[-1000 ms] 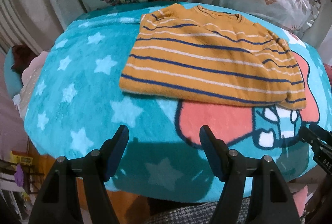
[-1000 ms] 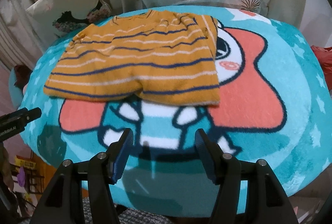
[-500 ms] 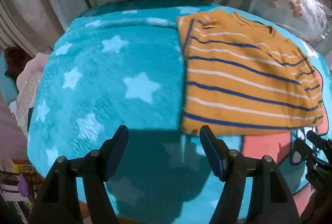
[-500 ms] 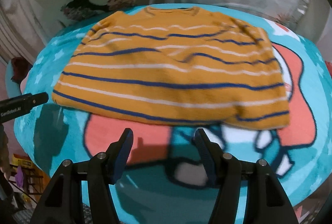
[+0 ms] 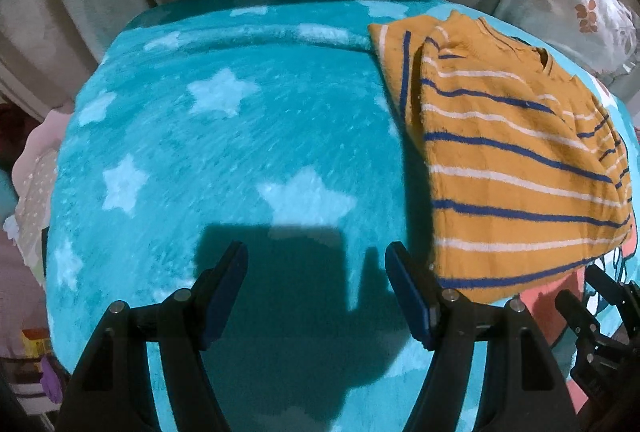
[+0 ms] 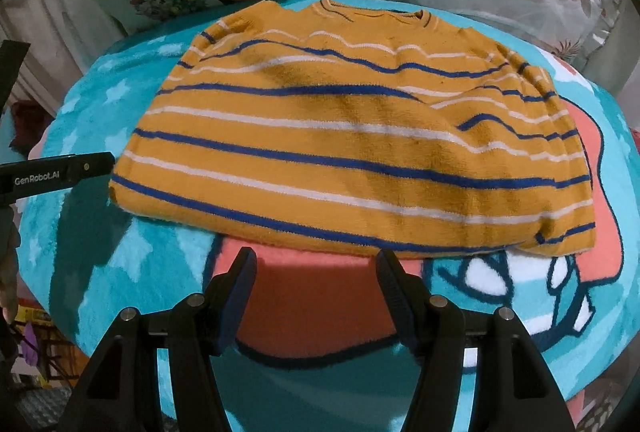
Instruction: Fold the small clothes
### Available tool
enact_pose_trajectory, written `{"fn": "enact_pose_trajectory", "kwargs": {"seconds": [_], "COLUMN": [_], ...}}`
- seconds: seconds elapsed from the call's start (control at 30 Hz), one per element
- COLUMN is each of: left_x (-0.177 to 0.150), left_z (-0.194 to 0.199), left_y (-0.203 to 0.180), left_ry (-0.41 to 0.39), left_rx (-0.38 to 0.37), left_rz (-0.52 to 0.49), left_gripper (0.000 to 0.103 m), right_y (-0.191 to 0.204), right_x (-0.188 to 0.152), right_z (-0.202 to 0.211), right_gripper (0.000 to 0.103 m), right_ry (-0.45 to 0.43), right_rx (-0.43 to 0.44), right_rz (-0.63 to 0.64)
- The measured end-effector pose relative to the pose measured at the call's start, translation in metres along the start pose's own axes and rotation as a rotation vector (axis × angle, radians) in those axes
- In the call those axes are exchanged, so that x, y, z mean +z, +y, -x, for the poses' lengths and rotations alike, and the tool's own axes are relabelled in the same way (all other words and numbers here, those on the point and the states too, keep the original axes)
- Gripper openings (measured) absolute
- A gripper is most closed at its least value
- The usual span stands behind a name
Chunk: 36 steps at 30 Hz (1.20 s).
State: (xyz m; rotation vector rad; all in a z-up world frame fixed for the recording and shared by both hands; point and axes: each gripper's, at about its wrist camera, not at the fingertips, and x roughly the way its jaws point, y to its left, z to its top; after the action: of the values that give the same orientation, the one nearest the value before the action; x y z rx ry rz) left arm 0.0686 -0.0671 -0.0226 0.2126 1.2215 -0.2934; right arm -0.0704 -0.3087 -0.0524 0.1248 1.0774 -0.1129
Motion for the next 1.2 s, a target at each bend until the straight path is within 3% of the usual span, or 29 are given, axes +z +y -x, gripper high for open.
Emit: {"fn": "enact_pose_trajectory", "kwargs": {"seconds": [1.2], "left_x": [0.022], "left_z": [-0.024], "left_y": [-0.014], "left_ry": [0.032], "left_rx": [-0.078], "left_rz": [-0.046], "left_gripper": [0.070], "right_y": [0.009], "right_x": [-0.003], "right_z": [-0.003], "right_gripper": [0.068], "right_ry": [0.006], "right_rx": [-0.074], "right_rz": [0.006]}}
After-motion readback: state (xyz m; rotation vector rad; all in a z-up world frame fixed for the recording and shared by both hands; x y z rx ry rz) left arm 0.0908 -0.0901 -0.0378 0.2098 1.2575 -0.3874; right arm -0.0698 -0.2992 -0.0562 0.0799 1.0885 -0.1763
